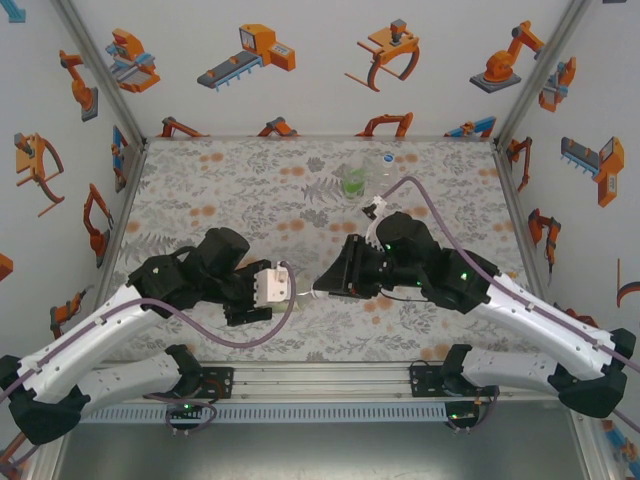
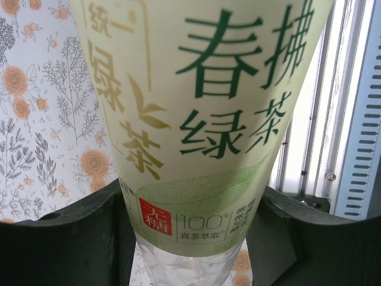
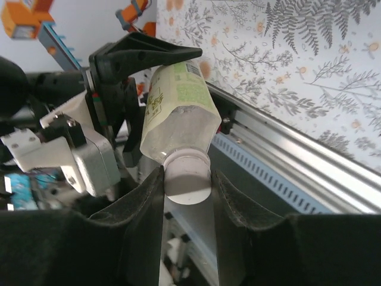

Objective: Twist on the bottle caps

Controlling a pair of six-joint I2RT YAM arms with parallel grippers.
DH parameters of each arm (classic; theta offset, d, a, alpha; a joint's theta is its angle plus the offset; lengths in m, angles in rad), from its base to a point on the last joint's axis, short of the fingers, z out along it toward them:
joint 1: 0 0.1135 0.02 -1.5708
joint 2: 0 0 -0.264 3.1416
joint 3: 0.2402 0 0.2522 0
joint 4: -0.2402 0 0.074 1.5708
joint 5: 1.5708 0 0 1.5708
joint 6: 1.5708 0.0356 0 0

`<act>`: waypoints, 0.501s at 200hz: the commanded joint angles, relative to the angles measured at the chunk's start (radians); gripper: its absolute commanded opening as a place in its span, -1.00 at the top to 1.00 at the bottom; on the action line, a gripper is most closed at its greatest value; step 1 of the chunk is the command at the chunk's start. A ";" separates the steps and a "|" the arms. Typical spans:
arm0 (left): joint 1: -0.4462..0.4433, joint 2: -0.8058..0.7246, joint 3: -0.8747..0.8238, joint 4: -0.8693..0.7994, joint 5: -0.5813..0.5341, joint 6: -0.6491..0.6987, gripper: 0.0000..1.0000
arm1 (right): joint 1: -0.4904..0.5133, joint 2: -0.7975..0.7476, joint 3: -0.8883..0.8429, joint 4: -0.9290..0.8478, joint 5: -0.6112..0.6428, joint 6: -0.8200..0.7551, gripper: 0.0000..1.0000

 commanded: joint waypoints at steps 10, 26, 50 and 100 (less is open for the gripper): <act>-0.004 -0.003 0.036 0.256 0.074 -0.052 1.00 | 0.010 0.018 -0.035 0.040 -0.066 0.169 1.00; -0.003 -0.003 0.037 0.260 0.065 -0.067 1.00 | 0.009 -0.002 -0.044 0.039 -0.037 0.190 1.00; -0.003 -0.009 0.024 0.262 0.059 -0.082 1.00 | -0.001 -0.021 -0.062 0.054 -0.026 0.217 0.99; -0.003 -0.010 0.007 0.248 0.082 -0.097 1.00 | -0.005 -0.016 -0.004 0.004 -0.019 0.180 0.63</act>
